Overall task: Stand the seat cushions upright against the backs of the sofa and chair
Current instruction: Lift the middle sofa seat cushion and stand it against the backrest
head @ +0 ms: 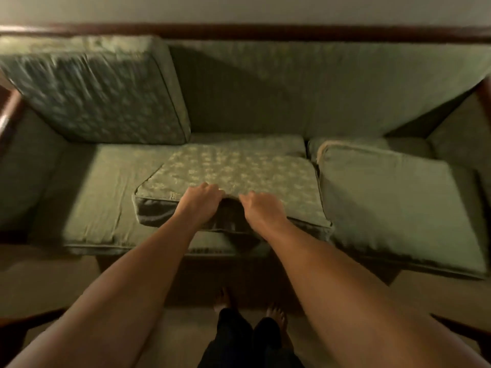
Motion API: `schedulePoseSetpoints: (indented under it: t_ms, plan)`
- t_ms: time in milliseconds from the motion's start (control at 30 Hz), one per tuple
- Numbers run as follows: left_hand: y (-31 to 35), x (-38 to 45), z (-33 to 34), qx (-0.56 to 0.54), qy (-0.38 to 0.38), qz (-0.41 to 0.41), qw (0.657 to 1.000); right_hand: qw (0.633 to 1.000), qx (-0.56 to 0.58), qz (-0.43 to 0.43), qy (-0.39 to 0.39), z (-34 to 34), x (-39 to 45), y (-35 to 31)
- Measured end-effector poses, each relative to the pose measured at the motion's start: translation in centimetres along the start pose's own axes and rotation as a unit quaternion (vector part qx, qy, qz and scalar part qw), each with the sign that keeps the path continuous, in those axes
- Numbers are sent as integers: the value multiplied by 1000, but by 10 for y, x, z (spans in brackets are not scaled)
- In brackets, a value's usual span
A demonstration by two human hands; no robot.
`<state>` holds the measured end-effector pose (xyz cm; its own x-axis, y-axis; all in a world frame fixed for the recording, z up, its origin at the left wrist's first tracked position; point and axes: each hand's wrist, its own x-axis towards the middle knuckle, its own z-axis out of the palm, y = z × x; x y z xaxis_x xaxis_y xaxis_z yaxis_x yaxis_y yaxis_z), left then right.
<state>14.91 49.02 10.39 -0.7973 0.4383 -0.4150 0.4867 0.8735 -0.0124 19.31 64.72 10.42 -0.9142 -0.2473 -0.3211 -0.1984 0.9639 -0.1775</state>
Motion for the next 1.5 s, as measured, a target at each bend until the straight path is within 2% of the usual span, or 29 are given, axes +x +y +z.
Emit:
schedulePoseSetpoints:
  t_ms: [133, 300, 367, 467, 567, 700, 800, 900, 967, 1233, 1400, 1500]
  plan:
    - [-15, 29, -59, -26, 39, -19, 999, 999, 17, 27, 24, -62, 41, 14]
    - [-32, 85, -90, 29, 52, -1, 998, 998, -22, 57, 22, -103, 79, 34]
    - [-45, 117, -107, 48, 75, 4, 996, 994, -33, 95, 38, -120, 106, 41]
    - [-65, 164, -132, -1, 112, -13, 994, 986, -20, 158, 49, -144, 158, 53]
    - [-83, 203, -144, -48, 81, 32, 995, 979, 44, 201, -8, -147, 200, 68]
    - [-105, 235, -150, -19, 29, 71, 997, 974, 62, 193, -98, -147, 232, 96]
    - [-113, 256, -148, -3, -53, 80, 995, 974, -1, 149, -170, -155, 248, 110]
    - [-110, 271, -144, -11, -54, 82, 995, 972, -35, 120, -201, -151, 260, 113]
    - [-110, 281, -143, -19, -43, 73, 996, 974, -36, 109, -197, -149, 270, 114]
    - [-120, 332, -175, -87, -77, 46, 992, 988, 18, 89, -124, -174, 314, 141]
    - [-139, 364, -213, -101, -40, 28, 994, 991, 31, 83, -97, -207, 351, 157]
    - [-149, 378, -224, -108, 26, -3, 994, 993, 72, 83, -44, -208, 374, 162]
